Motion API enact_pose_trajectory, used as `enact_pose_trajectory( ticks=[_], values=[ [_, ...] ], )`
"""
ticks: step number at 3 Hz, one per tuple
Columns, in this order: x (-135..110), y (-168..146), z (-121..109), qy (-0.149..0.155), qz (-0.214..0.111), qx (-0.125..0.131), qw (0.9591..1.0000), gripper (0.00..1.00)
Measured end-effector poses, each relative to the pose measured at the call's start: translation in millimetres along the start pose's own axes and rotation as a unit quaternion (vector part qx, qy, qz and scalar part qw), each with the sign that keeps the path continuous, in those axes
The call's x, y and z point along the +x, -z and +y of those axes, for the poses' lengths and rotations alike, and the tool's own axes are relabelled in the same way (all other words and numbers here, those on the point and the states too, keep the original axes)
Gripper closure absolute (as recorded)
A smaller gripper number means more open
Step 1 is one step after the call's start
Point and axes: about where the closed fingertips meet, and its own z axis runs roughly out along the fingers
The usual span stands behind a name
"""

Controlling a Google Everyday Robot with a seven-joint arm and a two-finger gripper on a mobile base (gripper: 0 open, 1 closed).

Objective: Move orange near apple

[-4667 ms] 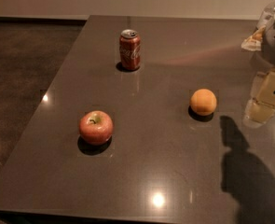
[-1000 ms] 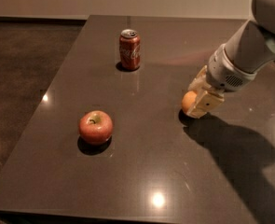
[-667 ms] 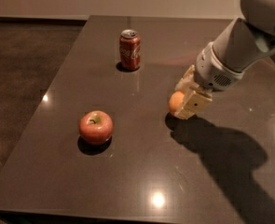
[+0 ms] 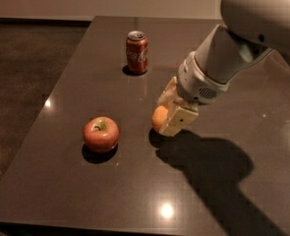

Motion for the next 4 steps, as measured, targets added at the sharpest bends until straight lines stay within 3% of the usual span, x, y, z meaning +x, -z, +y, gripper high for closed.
enact_pose_trajectory(
  ticks=[2,3,4],
  values=[
    [-20.7,-16.1,12.9,0.032,0.003,-0.01,0.9994,1.0],
    [-24.4,-25.2,18.0,0.04,0.011,-0.012,0.9991,0.86],
    [-28.4,-31.6,20.7,0.045,0.015,-0.013,0.9988,0.62]
  ],
)
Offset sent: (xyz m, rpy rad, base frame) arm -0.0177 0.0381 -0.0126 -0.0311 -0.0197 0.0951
